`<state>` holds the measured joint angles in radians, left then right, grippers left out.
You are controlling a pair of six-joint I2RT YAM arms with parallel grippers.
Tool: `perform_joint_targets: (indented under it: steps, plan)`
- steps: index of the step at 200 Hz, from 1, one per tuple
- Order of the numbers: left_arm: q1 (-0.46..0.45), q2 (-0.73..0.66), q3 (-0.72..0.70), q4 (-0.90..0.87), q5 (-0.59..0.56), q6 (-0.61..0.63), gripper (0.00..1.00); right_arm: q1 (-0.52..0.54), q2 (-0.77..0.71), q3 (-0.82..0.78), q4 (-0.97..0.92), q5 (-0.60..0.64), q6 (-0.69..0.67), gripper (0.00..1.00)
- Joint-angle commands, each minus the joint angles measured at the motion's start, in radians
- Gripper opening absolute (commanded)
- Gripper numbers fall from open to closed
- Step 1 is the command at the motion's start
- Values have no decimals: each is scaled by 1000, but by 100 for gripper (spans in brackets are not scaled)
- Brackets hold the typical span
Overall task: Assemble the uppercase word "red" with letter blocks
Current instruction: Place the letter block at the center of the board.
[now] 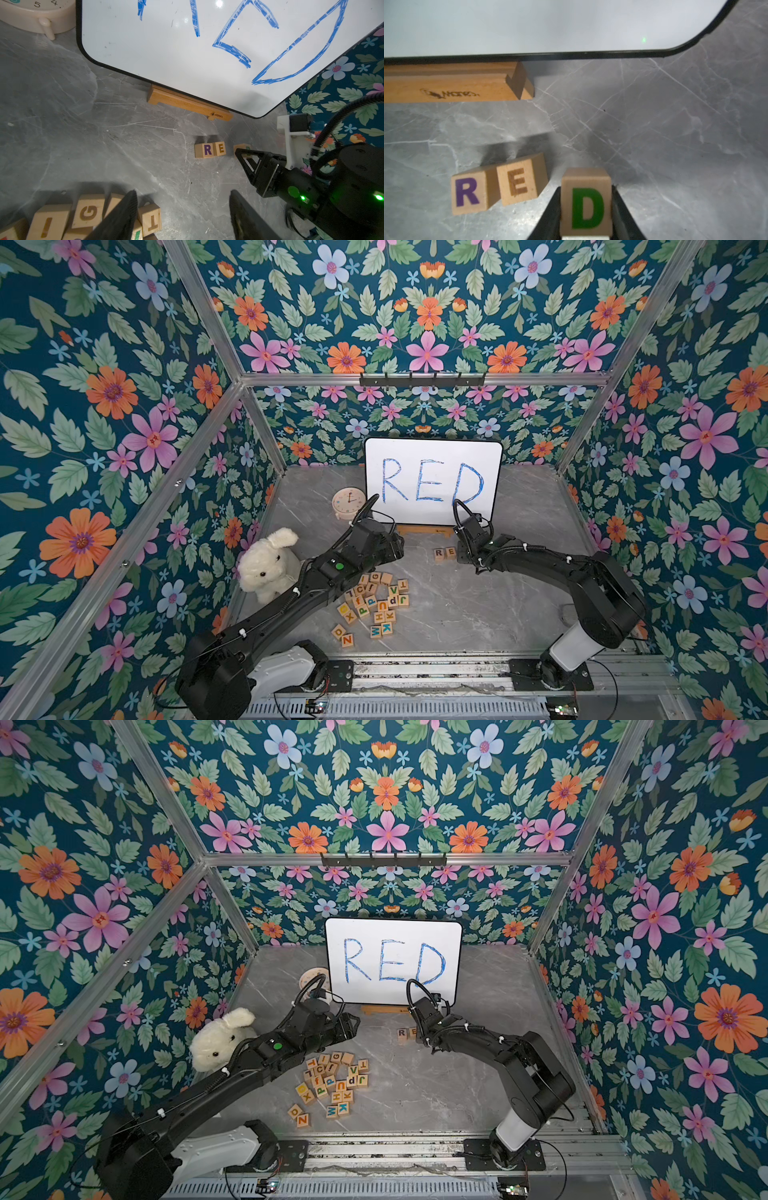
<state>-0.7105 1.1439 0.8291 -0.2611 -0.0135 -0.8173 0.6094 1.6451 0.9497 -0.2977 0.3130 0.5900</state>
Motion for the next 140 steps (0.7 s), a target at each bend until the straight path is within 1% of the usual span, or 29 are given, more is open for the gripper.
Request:
perform_joint_targets:
  steps: [1,30,82,140]
  plan:
    - [1,-2,7,9,-13,-13,72,1,45,16,36,23,-7,23]
    - [1,-2,18,-27,-32,-8,72,1,61,21,40,21,-7,24]
    - [1,-28,-8,-31,-45,-16,72,1,89,8,57,1,1,25]
    - [0,-49,-14,-52,-65,-15,72,1,117,17,66,-14,8,29]
